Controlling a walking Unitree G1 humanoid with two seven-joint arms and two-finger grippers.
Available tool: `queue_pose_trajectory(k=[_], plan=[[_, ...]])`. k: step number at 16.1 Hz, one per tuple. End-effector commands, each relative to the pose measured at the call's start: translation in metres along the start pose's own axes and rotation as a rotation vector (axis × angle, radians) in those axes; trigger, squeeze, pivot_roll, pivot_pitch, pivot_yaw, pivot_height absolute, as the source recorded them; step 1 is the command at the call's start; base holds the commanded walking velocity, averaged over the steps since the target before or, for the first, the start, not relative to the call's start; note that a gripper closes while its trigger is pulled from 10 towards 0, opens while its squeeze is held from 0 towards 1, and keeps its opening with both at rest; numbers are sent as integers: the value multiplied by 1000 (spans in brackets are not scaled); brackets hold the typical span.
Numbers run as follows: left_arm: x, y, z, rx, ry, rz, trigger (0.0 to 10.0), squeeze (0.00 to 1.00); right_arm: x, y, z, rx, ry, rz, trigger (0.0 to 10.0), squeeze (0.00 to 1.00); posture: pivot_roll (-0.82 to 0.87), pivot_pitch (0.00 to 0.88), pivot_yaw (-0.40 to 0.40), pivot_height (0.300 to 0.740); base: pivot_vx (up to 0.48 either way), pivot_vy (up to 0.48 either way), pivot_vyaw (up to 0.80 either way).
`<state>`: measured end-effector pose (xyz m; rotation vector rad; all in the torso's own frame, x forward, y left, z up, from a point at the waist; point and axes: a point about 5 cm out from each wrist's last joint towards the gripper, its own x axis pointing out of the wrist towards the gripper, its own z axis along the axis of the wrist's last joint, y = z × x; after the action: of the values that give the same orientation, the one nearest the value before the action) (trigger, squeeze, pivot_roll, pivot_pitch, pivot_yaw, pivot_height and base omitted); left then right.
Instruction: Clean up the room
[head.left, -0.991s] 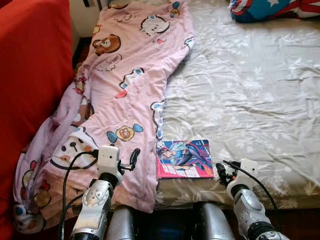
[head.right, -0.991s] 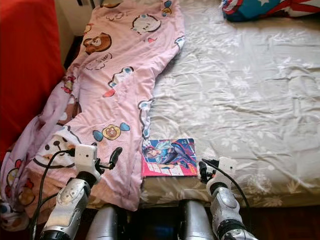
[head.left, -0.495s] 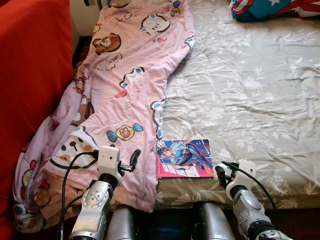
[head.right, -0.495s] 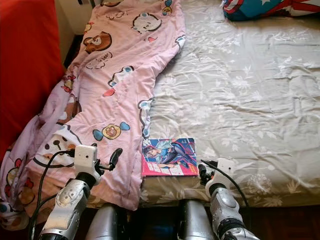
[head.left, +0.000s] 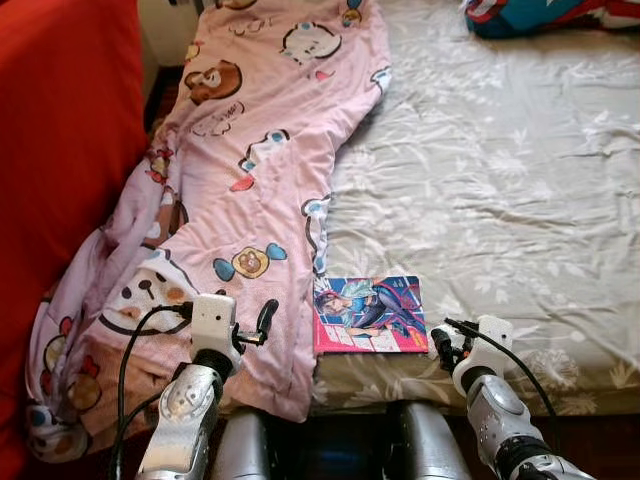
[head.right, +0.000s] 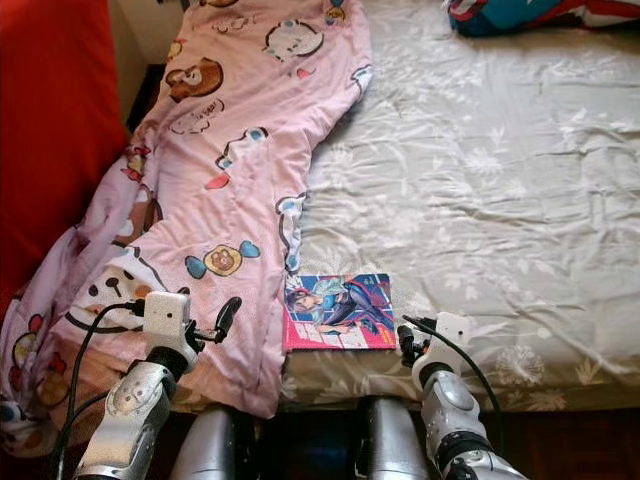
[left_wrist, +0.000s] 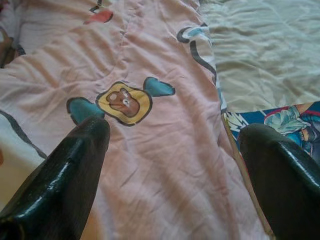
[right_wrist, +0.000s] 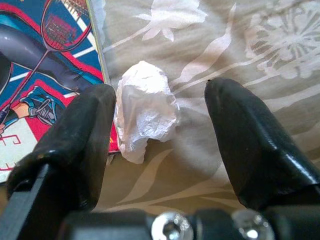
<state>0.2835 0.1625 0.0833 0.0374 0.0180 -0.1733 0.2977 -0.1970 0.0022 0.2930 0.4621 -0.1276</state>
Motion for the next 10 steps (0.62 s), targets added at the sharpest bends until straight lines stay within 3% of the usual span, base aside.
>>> queue_pose_trajectory(k=[1, 5, 6, 8, 10], plan=[[-5, 0, -2, 25, 23, -8, 10000, 0, -3, -3, -11, 24, 46, -11, 10000, 0, 90, 295, 29, 622, 0, 0, 0], [-7, -1, 6, 41, 9, -13, 10000, 0, -2, 0, -7, 1, 27, 8, 10000, 0, 116, 321, 35, 622, 0, 0, 0], [-8, -1, 7, 42, 7, -13, 10000, 0, -1, 1, -6, 4, 22, 12, 9451, 0, 119, 324, 36, 622, 0, 0, 0], [-10, -1, 11, 43, 3, -12, 10000, 0, 0, 3, -5, 1, 26, 9, 0, 0, 131, 334, 39, 622, 0, 0, 0], [-11, -1, 13, 43, 6, -11, 10000, 0, 0, 4, -5, 6, 24, 12, 0, 0, 139, 338, 39, 622, 0, 0, 0]])
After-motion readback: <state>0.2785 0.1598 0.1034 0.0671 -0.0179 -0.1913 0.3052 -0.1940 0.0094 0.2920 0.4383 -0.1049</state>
